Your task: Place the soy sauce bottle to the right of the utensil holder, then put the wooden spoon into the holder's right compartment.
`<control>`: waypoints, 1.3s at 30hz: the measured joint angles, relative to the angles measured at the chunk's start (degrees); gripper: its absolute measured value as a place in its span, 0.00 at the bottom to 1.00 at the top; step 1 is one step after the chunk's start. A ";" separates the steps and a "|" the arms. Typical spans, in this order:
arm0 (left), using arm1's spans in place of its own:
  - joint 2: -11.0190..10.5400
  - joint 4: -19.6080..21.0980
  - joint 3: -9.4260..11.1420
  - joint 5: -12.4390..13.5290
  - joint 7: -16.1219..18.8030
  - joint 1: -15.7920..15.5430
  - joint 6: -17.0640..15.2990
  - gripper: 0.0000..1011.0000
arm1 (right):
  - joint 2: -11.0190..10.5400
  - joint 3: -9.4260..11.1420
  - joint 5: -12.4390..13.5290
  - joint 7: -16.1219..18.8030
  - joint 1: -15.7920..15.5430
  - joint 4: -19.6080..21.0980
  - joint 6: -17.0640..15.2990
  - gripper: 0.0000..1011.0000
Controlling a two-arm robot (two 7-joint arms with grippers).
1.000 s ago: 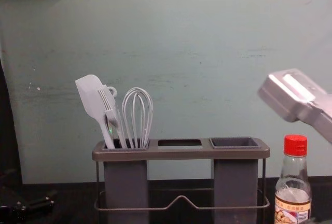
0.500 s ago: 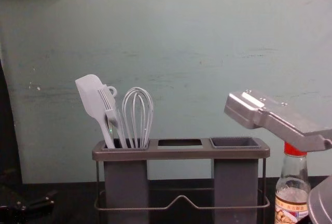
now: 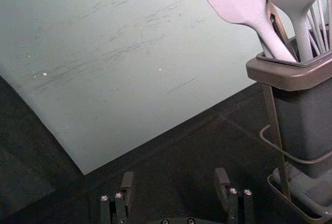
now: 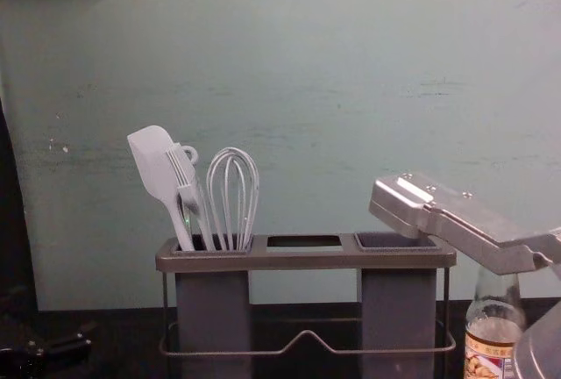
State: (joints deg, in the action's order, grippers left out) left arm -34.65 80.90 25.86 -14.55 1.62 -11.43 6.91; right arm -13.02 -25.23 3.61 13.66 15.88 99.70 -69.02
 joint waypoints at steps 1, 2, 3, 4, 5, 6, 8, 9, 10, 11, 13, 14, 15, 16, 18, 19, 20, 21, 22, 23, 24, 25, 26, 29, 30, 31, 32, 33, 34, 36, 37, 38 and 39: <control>0.00 0.00 0.00 0.00 0.00 0.00 0.00 0.99 | 0.00 0.00 -0.04 0.15 0.00 -0.07 0.05 0.99; 0.00 0.00 0.00 0.00 0.00 0.00 0.00 0.99 | 0.00 0.01 -0.12 0.46 -0.02 -0.20 0.14 0.99; 0.00 0.00 0.00 0.00 0.00 0.00 0.00 0.99 | 0.00 0.01 -0.26 0.75 -0.03 -0.31 0.21 0.99; 0.00 0.00 0.00 0.00 0.00 0.00 0.00 0.99 | 0.00 0.01 -0.26 0.75 -0.03 -0.31 0.21 0.99; 0.00 0.00 0.00 0.00 0.00 0.00 0.00 0.99 | 0.00 0.00 -0.32 0.84 -0.03 -0.36 0.22 0.99; 0.00 0.00 0.00 0.00 0.00 0.00 0.00 0.99 | -0.02 -0.04 -0.48 1.08 0.00 -0.42 0.23 0.99; 0.00 0.00 0.00 0.00 0.00 0.00 0.00 0.99 | -0.02 -0.11 -0.81 1.28 0.04 -0.54 0.18 0.99; 0.00 0.00 0.00 0.00 0.00 0.00 0.00 0.99 | 0.01 -0.12 -0.91 1.32 0.05 -0.58 0.15 0.99; 0.00 0.00 0.00 0.00 0.00 0.00 0.00 0.99 | 0.04 -0.12 -1.02 1.38 0.05 -0.65 0.14 0.99; 0.00 0.00 0.00 0.00 0.00 0.00 0.00 0.99 | 0.07 -0.13 -1.15 1.45 0.06 -0.74 0.12 0.99; 0.00 0.00 0.00 0.00 0.00 0.00 0.00 0.99 | 0.17 -0.13 -1.40 1.67 0.09 -1.02 0.11 0.99; 0.00 0.00 0.00 0.00 0.00 0.00 0.00 0.99 | 0.25 -0.13 -1.62 1.77 0.09 -1.20 0.11 0.99; 0.00 0.00 0.00 0.00 0.00 0.00 0.00 0.99 | 0.28 -0.13 -1.70 1.84 0.10 -1.29 0.13 0.99; 0.00 0.00 0.00 0.00 0.00 0.00 0.00 0.99 | 0.33 -0.12 -1.85 2.07 0.11 -1.47 0.20 0.99; 0.00 0.00 0.00 0.00 0.00 0.00 0.00 0.99 | 0.42 -0.11 -2.06 2.18 0.12 -1.64 0.33 0.99; 0.00 0.00 0.00 0.00 0.00 0.00 0.00 0.99 | 0.46 -0.11 -2.14 2.24 0.12 -1.72 0.42 0.99; 0.00 0.00 0.00 0.00 0.00 0.00 0.00 0.99 | 0.52 -0.09 -2.30 2.36 0.12 -1.83 0.57 0.99; 0.00 0.00 0.00 0.00 0.00 0.00 0.00 0.99 | 0.57 -0.07 -2.40 2.46 0.11 -1.88 0.68 0.99; 0.00 0.00 0.00 0.00 0.00 0.00 0.00 0.99 | 0.64 -0.07 -2.51 2.52 0.08 -1.92 0.79 0.99; 0.00 0.00 0.00 0.00 0.00 0.00 0.00 0.99 | 0.68 -0.06 -2.58 2.56 0.06 -1.95 0.91 0.99; 0.00 0.00 0.00 0.00 0.00 0.00 0.00 0.99 | 0.75 -0.04 -2.74 2.64 0.04 -2.06 1.09 0.99; 0.00 0.00 0.00 0.00 0.00 0.00 0.00 0.99 | 0.80 -0.04 -2.86 2.68 0.04 -2.13 1.18 0.99; 0.00 0.00 0.00 0.00 0.00 0.00 0.00 0.99 | 0.84 -0.04 -2.98 2.72 0.03 -2.18 1.27 0.99; 0.00 0.00 0.00 0.00 0.00 0.00 0.00 0.99 | 1.02 -0.04 -3.37 2.98 -0.06 -2.45 1.67 0.99; 0.00 0.00 0.00 0.00 0.00 0.00 0.00 0.99 | 1.06 -0.03 -3.45 3.01 -0.06 -2.55 1.77 0.99; 0.00 0.00 0.00 0.00 0.00 0.00 0.00 0.99 | 1.10 -0.03 -3.60 3.12 -0.07 -2.73 1.92 0.99; 0.00 0.00 0.00 0.00 0.00 0.00 0.00 0.99 | 1.11 -0.03 -3.68 3.20 -0.07 -2.81 2.01 0.99; 0.00 0.00 0.00 0.00 0.00 0.00 0.00 0.99 | 1.12 -0.03 -3.77 3.30 -0.07 -2.87 2.10 0.99; 0.00 0.00 0.00 0.00 0.00 0.00 0.00 0.99 | 1.17 -0.01 -3.91 3.47 -0.10 -2.97 2.23 0.99; 0.00 0.00 0.00 0.00 0.00 0.00 0.00 0.99 | 1.24 0.05 -4.05 3.55 -0.13 -3.02 2.30 0.96; 0.00 0.00 0.00 0.00 0.00 0.00 0.00 0.99 | 1.33 0.14 -4.19 3.67 -0.19 -3.05 2.38 0.96; 0.00 0.00 0.00 0.00 0.00 0.00 0.00 0.99 | 1.37 0.21 -4.26 3.77 -0.22 -3.06 2.40 0.94; 0.00 0.00 0.00 0.00 0.00 0.00 0.00 0.99 | 1.45 0.27 -4.32 3.84 -0.22 -3.07 2.39 0.92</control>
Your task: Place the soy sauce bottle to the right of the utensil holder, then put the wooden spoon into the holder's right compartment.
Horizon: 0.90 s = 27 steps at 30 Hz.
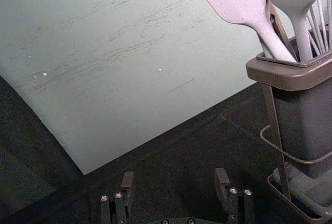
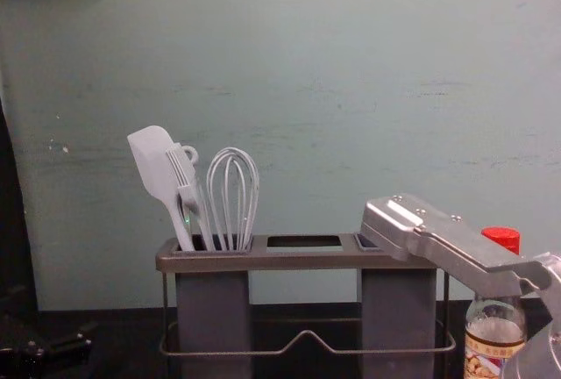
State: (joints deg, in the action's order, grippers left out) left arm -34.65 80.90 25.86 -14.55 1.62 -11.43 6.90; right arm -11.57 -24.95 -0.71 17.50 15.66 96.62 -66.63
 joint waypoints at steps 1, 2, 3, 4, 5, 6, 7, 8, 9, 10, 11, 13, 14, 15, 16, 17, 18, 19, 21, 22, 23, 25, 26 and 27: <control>0.00 0.00 0.00 0.00 0.00 0.00 0.00 0.99 | 0.12 0.12 -0.09 0.12 -0.03 0.00 -0.02 0.88; 0.00 0.00 0.00 0.00 0.00 0.00 0.00 0.99 | 0.17 0.21 -0.14 0.19 -0.06 -0.01 -0.02 0.87; 0.00 0.00 0.00 0.00 0.00 0.00 0.00 0.99 | 0.22 0.29 -0.19 0.24 -0.09 -0.01 -0.03 0.85; 0.00 0.00 0.00 0.00 0.00 0.00 0.00 0.99 | 0.28 0.45 -0.30 0.44 -0.15 0.01 -0.03 0.83; 0.00 0.00 0.00 0.00 0.00 0.00 0.00 0.99 | 0.29 0.53 -0.37 0.51 -0.19 0.05 -0.04 0.83; 0.00 0.00 0.00 0.00 0.00 0.00 0.00 0.99 | 0.29 0.61 -0.42 0.57 -0.24 0.18 -0.07 0.83; 0.00 0.00 0.00 0.00 0.00 0.00 0.00 0.99 | 0.27 0.75 -0.52 0.71 -0.40 0.69 -0.15 0.83; 0.00 0.00 0.00 0.00 0.00 0.00 0.00 0.99 | 0.21 0.81 -0.58 0.83 -0.48 1.02 -0.21 0.83; 0.00 0.00 0.00 0.00 0.00 0.00 0.00 0.99 | 0.14 0.87 -0.64 0.96 -0.58 1.38 -0.31 0.83; 0.00 0.00 0.00 0.00 0.00 0.00 0.00 0.99 | 0.06 0.94 -0.71 1.06 -0.68 1.78 -0.42 0.83; 0.00 0.00 0.00 0.00 0.00 0.00 0.00 0.99 | -0.17 1.07 -0.87 1.30 -0.90 2.68 -0.63 0.83; 0.00 0.00 0.00 0.00 0.00 0.00 0.00 0.99 | -0.47 1.21 -0.97 1.52 -1.13 3.72 -0.85 0.83; 0.00 0.00 0.00 0.00 0.00 0.00 0.00 0.99 | -0.62 1.33 -1.02 1.61 -1.27 4.31 -0.97 0.83; 0.00 0.00 0.00 0.00 0.00 0.00 0.00 0.99 | -0.91 1.58 -1.11 1.89 -1.61 5.54 -1.18 0.83; 0.00 0.00 0.00 0.00 0.00 0.00 0.00 0.99 | -1.06 1.75 -1.16 1.99 -1.78 6.22 -1.28 0.83; 0.00 0.00 0.00 0.00 0.00 0.00 0.00 0.99 | -1.22 1.96 -1.20 2.09 -2.02 6.93 -1.39 0.83; 0.00 0.00 0.00 0.00 0.00 0.00 0.00 0.99 | -1.47 2.43 -1.24 2.34 -2.49 8.37 -1.50 0.83; 0.00 0.00 0.00 0.00 0.00 0.00 0.00 0.99 | -1.63 2.73 -1.24 2.45 -2.79 9.21 -1.51 0.83; 0.00 0.00 0.00 0.00 0.00 0.00 0.00 0.99 | -2.11 3.80 -1.24 2.82 -3.78 11.79 -1.44 0.83; 0.00 0.00 0.00 0.00 0.00 0.00 0.00 0.99 | -2.27 4.23 -1.21 2.91 -4.17 12.62 -1.35 0.83; 0.00 0.00 0.00 0.00 0.00 0.00 0.00 0.99 | -2.39 4.67 -1.17 3.02 -4.56 13.47 -1.18 0.83; 0.00 0.00 0.00 0.00 0.00 0.00 0.00 0.99 | -2.68 6.17 -0.97 3.33 -5.85 16.03 -0.42 0.83; 0.00 0.00 0.00 0.00 0.00 0.00 0.00 0.99 | -2.86 6.84 -0.89 3.48 -6.53 17.19 0.03 0.83; 0.00 0.00 0.00 0.00 0.00 0.00 0.00 0.99 | -3.08 7.82 -0.73 3.74 -7.47 19.07 0.89 0.83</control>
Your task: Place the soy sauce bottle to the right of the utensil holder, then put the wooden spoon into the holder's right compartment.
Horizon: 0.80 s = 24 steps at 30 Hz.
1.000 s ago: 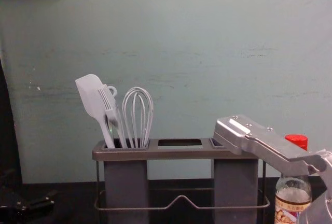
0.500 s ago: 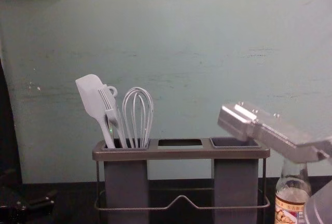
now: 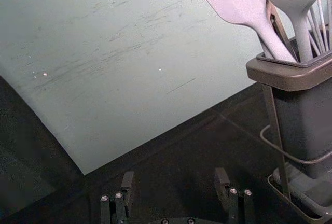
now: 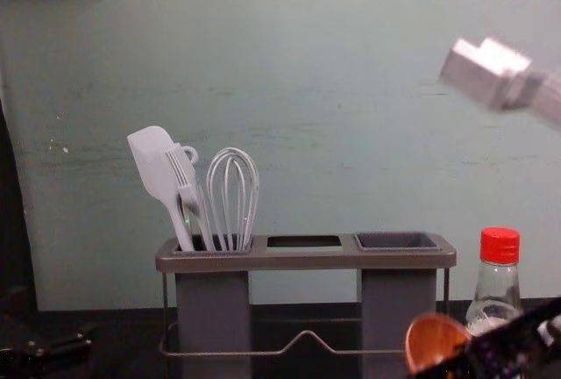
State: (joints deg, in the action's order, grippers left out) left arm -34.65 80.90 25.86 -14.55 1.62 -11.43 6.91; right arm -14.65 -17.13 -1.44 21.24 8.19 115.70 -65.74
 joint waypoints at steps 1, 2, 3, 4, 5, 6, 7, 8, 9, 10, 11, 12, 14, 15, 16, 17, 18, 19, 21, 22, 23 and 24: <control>0.00 0.00 0.00 0.00 0.00 0.00 0.00 0.99 | 0.00 0.00 0.00 0.00 0.00 0.00 0.00 0.83; 0.00 0.00 0.00 0.00 0.00 0.00 0.00 0.99 | -0.22 0.90 0.13 0.21 -0.93 1.56 0.95 0.83; 0.00 0.00 0.00 0.00 0.00 0.00 0.00 0.99 | -0.35 1.82 0.20 0.33 -1.94 3.10 2.24 0.83; 0.00 0.00 0.00 0.00 0.00 0.00 0.00 0.99 | -0.39 2.18 0.21 0.35 -2.42 3.68 2.79 0.83; 0.00 0.00 0.00 0.00 0.00 0.00 0.00 0.99 | -0.41 2.61 0.22 0.36 -2.87 4.37 3.56 0.83; 0.00 0.00 0.00 0.00 0.00 0.00 0.00 0.99 | -0.42 3.02 0.21 0.36 -3.33 4.96 4.35 0.83; 0.00 0.00 0.00 0.00 0.00 0.00 0.00 0.99 | -0.39 3.76 0.20 0.34 -4.36 6.04 5.93 0.83; 0.00 0.00 0.00 0.00 0.00 0.00 0.00 0.99 | -0.36 4.13 0.16 0.31 -4.85 6.51 6.96 0.83; 0.00 0.00 0.00 0.00 0.00 0.00 0.00 0.99 | -0.34 4.45 0.11 0.29 -5.31 6.98 7.84 0.83; 0.00 0.00 0.00 0.00 0.00 0.00 0.00 0.99 | -0.19 5.06 -0.09 0.01 -6.28 7.75 9.92 0.83; 0.00 0.00 0.00 0.00 0.00 0.00 0.00 0.99 | -0.08 5.30 -0.25 -0.23 -6.74 8.10 11.14 0.83; 0.00 0.00 0.00 0.00 0.00 0.00 0.00 0.99 | 0.15 5.72 -0.75 -0.98 -7.90 8.74 13.99 0.83; 0.00 0.00 0.00 0.00 0.00 0.00 0.00 0.99 | 0.32 6.10 -1.15 -1.52 -8.89 9.19 16.81 0.83; 0.00 0.00 0.00 0.00 0.00 0.00 0.00 0.99 | 0.42 6.34 -1.23 -1.72 -9.43 9.35 18.33 0.83; 0.00 0.00 0.00 0.00 0.00 0.00 0.00 0.99 | 0.52 6.67 -1.23 -1.78 -9.98 9.47 19.87 0.83; 0.00 0.00 0.00 0.00 0.00 0.00 0.00 0.99 | 0.70 7.31 -1.22 -1.87 -11.05 9.67 23.50 0.83; 0.00 0.00 0.00 0.00 0.00 0.00 0.00 0.99 | 0.77 7.51 -1.20 -1.96 -11.58 9.72 25.00 0.83; 0.00 0.00 0.00 0.00 0.00 0.00 0.00 0.99 | 0.90 8.02 -1.13 -2.29 -12.71 9.82 29.10 0.83; 0.00 0.00 0.00 0.00 0.00 0.00 0.00 0.99 | 0.94 8.36 -1.00 -2.73 -13.81 9.87 33.01 0.83; 0.00 0.00 0.00 0.00 0.00 0.00 0.00 0.99 | 0.92 8.45 -0.98 -3.08 -14.32 9.91 35.16 0.83; 0.00 0.00 0.00 0.00 0.00 0.00 0.00 0.99 | 0.81 8.59 -0.88 -3.69 -15.51 9.92 39.53 0.83; 0.00 0.00 0.00 0.00 0.00 0.00 0.00 0.99 | 0.76 8.69 -0.72 -3.96 -16.01 9.92 41.89 0.83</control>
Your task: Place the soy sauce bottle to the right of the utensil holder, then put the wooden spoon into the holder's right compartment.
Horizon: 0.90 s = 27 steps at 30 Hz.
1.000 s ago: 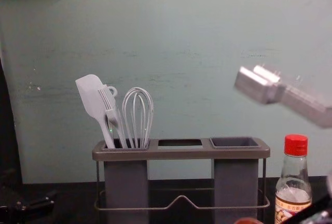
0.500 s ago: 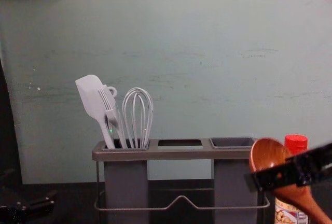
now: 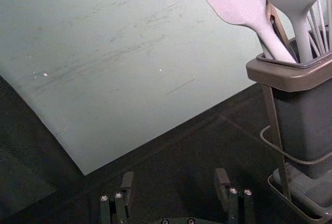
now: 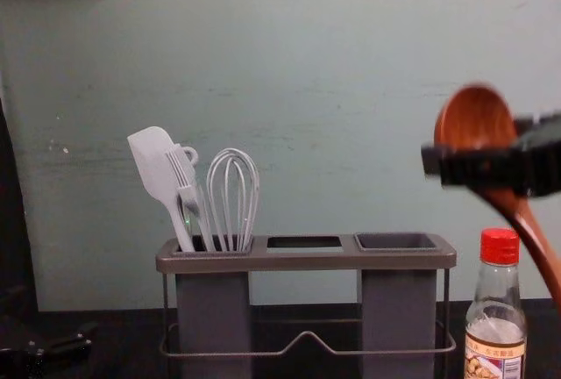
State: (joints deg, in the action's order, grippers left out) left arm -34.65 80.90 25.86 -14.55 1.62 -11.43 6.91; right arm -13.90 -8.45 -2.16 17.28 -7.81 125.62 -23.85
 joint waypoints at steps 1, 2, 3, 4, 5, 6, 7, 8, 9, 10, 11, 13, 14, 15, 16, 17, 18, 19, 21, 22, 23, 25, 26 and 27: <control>0.00 0.00 0.00 0.00 0.00 0.00 0.00 0.99 | -0.07 0.09 0.15 -0.16 -0.46 -0.04 1.89 0.83; 0.00 0.00 0.00 0.00 0.00 0.00 0.00 0.99 | -0.14 0.42 0.91 -0.41 -1.47 -0.34 6.43 0.83; 0.00 0.00 0.00 0.00 0.00 0.00 0.00 0.99 | -0.14 0.42 0.91 -0.41 -1.47 -0.34 6.43 0.83; 0.00 0.00 0.00 0.00 0.00 0.00 0.00 0.99 | -0.15 0.87 2.13 -0.37 -2.30 -0.85 10.74 0.83; 0.00 0.00 0.00 0.00 0.00 0.00 0.00 0.99 | -0.14 1.20 3.33 -0.25 -2.85 -1.39 14.37 0.83; 0.00 0.00 0.00 0.00 0.00 0.00 0.00 0.99 | -0.14 1.35 3.93 -0.10 -3.07 -1.75 16.11 0.83; 0.00 0.00 0.00 0.00 0.00 0.00 0.00 0.99 | -0.18 1.58 5.13 0.35 -3.32 -2.44 18.98 0.83; 0.00 0.00 0.00 0.00 0.00 0.00 0.00 0.99 | -0.23 1.68 5.73 0.58 -3.43 -2.77 20.25 0.83; 0.00 -0.01 0.00 0.00 0.00 0.00 0.00 0.99 | -0.28 1.78 6.29 0.82 -3.52 -3.06 21.38 0.83; 0.00 0.00 0.00 0.00 0.00 0.00 0.00 0.99 | -0.35 1.85 6.84 1.05 -3.57 -3.34 22.36 0.83; 0.00 0.00 0.00 0.00 0.00 0.00 0.00 0.99 | -0.45 1.95 7.46 1.34 -3.60 -3.67 23.33 0.83; 0.00 0.00 0.00 0.00 0.00 0.00 0.00 0.99 | -0.76 2.22 9.44 2.42 -3.54 -4.55 25.00 0.83; 0.00 0.00 0.00 0.00 0.00 0.00 0.00 0.99 | -0.85 2.32 10.13 2.73 -3.45 -4.85 25.20 0.83; 0.00 0.00 0.00 0.00 0.00 0.00 0.00 0.99 | -0.93 2.39 10.74 2.97 -3.34 -5.10 25.30 0.83; 0.00 0.00 0.00 0.00 0.00 0.00 0.00 0.99 | -1.09 2.49 11.72 3.37 -3.13 -5.56 25.48 0.83; 0.00 0.00 0.00 0.00 0.00 0.00 0.01 0.99 | -1.08 2.50 11.67 3.37 -3.14 -5.55 25.47 0.83; 0.00 0.00 0.00 0.00 0.00 0.00 0.00 0.99 | -1.07 2.48 11.63 3.37 -3.14 -5.54 25.48 0.83; 0.00 0.00 0.00 0.00 0.00 0.00 0.00 0.99 | -1.07 2.48 11.63 3.37 -3.14 -5.54 25.48 0.83; 0.00 0.00 0.00 0.00 0.00 0.00 0.00 0.99 | -1.06 2.46 11.52 3.36 -3.14 -5.51 25.47 0.83; 0.00 0.00 0.00 0.00 0.00 0.00 0.00 0.99 | -1.05 2.44 11.40 3.35 -3.15 -5.48 25.47 0.83; 0.00 0.00 0.00 0.00 0.00 0.00 0.00 0.99 | -1.05 2.43 11.36 3.35 -3.15 -5.46 25.47 0.83; 0.00 0.00 0.00 0.00 0.00 0.00 0.00 0.99 | -1.04 2.40 11.29 3.35 -3.16 -5.40 25.46 0.83; 0.00 0.00 0.00 0.00 0.00 0.00 0.00 0.99 | -1.03 2.40 11.26 3.35 -3.17 -5.38 25.46 0.83; 0.00 0.00 0.00 0.00 0.00 0.00 0.00 0.99 | -1.03 2.40 11.22 3.35 -3.17 -5.37 25.46 0.83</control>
State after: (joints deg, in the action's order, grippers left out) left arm -34.64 80.90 25.86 -14.55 1.62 -11.43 6.90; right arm -14.92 -6.05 9.07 20.63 -10.99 120.25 1.60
